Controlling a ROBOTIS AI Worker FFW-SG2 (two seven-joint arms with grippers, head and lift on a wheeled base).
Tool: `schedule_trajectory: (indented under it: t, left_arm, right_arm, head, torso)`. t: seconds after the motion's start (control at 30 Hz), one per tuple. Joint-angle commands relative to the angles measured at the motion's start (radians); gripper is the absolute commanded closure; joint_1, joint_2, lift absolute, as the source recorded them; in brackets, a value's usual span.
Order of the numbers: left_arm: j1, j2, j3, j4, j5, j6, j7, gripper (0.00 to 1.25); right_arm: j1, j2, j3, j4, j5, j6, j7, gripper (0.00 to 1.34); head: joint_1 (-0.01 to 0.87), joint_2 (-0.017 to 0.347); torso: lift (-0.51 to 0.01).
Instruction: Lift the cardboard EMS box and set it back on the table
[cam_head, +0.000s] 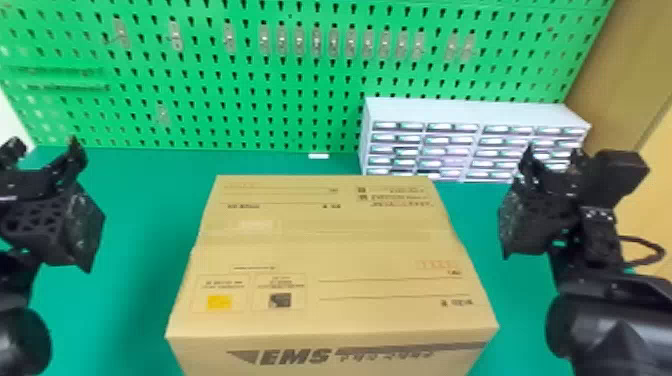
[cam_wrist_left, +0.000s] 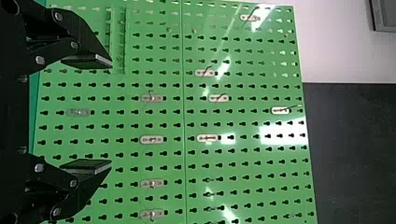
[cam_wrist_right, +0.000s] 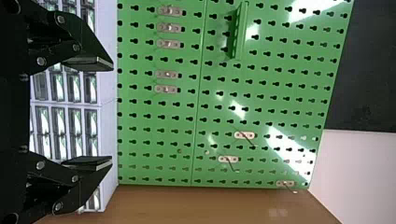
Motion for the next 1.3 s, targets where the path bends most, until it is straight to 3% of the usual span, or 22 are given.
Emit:
schedule_trajectory:
  t: [0.0, 0.43, 1.27]
  left_arm:
    - [0.001, 0.0, -0.001, 0.0, 0.0, 0.001, 0.0, 0.49]
    - [0.003, 0.0, -0.001, 0.0, 0.0, 0.0, 0.0, 0.49]
    - [0.006, 0.0, -0.002, 0.0, 0.0, 0.0, 0.0, 0.49]
  right_arm:
    - [0.0, 0.003, -0.001, 0.0, -0.001, -0.001, 0.0, 0.54]
    - [0.001, 0.01, -0.006, 0.0, -0.002, -0.003, 0.0, 0.54]
    - [0.009, 0.018, -0.004, 0.0, -0.002, -0.012, 0.0, 0.54]
  head:
    - [0.678, -0.014]
    - [0.678, -0.014]
    - [0.678, -0.014]
  torso:
    - [0.0]
    - [-0.001]
    - [-0.054]
